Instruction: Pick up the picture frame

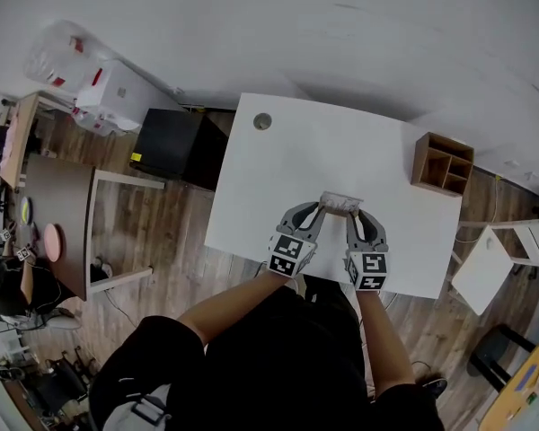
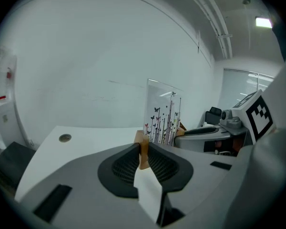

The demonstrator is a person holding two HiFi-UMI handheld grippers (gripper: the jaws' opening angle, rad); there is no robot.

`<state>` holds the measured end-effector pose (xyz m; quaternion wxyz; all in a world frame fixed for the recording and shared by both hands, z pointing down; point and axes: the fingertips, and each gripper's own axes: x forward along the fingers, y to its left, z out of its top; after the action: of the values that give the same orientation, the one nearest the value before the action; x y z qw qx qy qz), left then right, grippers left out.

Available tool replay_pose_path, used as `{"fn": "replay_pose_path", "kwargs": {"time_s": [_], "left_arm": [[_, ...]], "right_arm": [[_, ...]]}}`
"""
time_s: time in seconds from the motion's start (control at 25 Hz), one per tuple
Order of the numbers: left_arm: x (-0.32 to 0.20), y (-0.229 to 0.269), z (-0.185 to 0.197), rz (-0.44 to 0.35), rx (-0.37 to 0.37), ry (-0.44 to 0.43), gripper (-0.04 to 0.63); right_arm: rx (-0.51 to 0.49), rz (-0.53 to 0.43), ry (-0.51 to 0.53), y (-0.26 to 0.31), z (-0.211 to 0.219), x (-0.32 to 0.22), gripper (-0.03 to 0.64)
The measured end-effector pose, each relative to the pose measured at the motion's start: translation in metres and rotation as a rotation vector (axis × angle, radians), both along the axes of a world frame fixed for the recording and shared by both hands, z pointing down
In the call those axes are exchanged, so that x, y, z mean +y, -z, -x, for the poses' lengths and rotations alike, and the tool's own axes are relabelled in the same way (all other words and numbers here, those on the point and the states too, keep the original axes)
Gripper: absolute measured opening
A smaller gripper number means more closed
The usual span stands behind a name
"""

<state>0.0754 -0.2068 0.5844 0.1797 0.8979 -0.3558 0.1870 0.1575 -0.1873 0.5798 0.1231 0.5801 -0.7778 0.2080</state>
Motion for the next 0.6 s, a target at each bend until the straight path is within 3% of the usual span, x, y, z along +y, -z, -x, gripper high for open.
{"fn": "replay_pose_path", "kwargs": {"time_s": [0.6], "left_arm": [[0.172,0.090,0.087,-0.105,0.135,0.021,0.064]], "right_arm": [[0.021,-0.107,-0.068,0.086,0.085,0.176,0.089]]}}
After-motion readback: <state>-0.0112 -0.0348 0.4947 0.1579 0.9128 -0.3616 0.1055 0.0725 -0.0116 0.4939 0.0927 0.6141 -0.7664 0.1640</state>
